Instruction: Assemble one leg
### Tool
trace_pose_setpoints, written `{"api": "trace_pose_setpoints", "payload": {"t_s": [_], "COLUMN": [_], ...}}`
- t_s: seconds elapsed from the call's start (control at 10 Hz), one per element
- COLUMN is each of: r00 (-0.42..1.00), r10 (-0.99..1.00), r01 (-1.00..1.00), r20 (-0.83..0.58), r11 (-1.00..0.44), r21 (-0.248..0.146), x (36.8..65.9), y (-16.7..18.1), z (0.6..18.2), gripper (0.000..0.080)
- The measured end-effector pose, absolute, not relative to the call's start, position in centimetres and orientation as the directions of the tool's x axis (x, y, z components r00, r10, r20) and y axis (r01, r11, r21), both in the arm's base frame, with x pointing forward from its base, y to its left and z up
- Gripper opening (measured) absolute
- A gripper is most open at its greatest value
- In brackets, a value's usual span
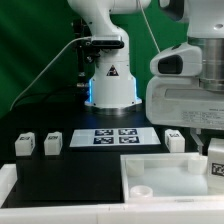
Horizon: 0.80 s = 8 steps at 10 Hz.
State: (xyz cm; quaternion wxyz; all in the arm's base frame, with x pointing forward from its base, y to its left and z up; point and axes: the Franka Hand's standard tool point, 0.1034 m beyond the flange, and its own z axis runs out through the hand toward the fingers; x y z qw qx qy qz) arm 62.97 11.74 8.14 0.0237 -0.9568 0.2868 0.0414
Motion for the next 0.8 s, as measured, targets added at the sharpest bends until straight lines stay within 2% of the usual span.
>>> {"api": "trace_pose_setpoints", "payload": {"t_s": [0.2,0.3,0.5,0.8], "r00": [0.653,0.532,0.336,0.073], "r10": [-0.755,-0.845,-0.938,-0.991], "r01": [-0.757,-0.847,-0.941,-0.996], "r20": [-0.063,-0.057,-0.091,-0.109], "r11": [-0.654,-0.531,-0.329,-0.068], "r21": [-0.015,-0.029,-0.08,-0.055], "x": [62.79,62.72,62.91,62.89], "y": [11.85,11.77,11.4,11.54], "z": [8.16,8.12,8.1,8.04], "gripper": [0.0294,0.0294,0.0294,0.0294]}}
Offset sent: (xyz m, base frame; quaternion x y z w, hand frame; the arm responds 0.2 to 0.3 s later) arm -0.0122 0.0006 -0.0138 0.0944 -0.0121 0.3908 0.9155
